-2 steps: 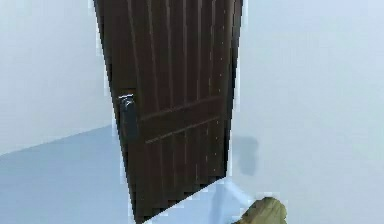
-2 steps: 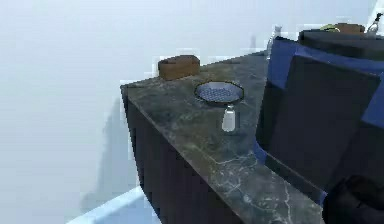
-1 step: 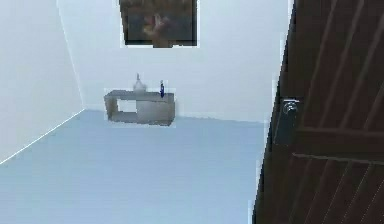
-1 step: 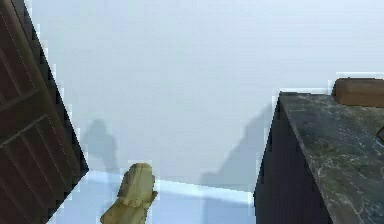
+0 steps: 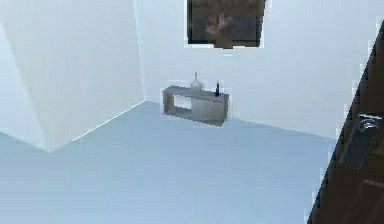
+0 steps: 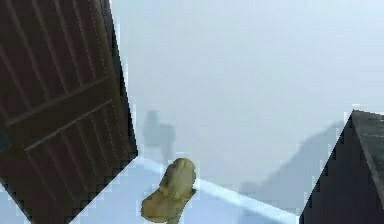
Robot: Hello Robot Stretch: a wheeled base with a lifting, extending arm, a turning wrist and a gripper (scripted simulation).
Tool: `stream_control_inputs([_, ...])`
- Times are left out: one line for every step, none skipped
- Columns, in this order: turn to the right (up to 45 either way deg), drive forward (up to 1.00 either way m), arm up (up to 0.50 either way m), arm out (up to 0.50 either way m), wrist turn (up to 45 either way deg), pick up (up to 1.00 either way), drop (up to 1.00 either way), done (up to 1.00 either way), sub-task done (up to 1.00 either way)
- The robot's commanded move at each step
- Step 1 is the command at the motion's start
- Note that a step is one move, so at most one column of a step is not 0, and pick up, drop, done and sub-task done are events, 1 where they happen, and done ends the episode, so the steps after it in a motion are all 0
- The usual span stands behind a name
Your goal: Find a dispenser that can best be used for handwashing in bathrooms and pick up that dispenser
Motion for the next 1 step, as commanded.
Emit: stream_control_inputs([0.0, 0.10, 0.00, 0.00, 0.0, 0.00, 0.00, 0.00, 0.00])
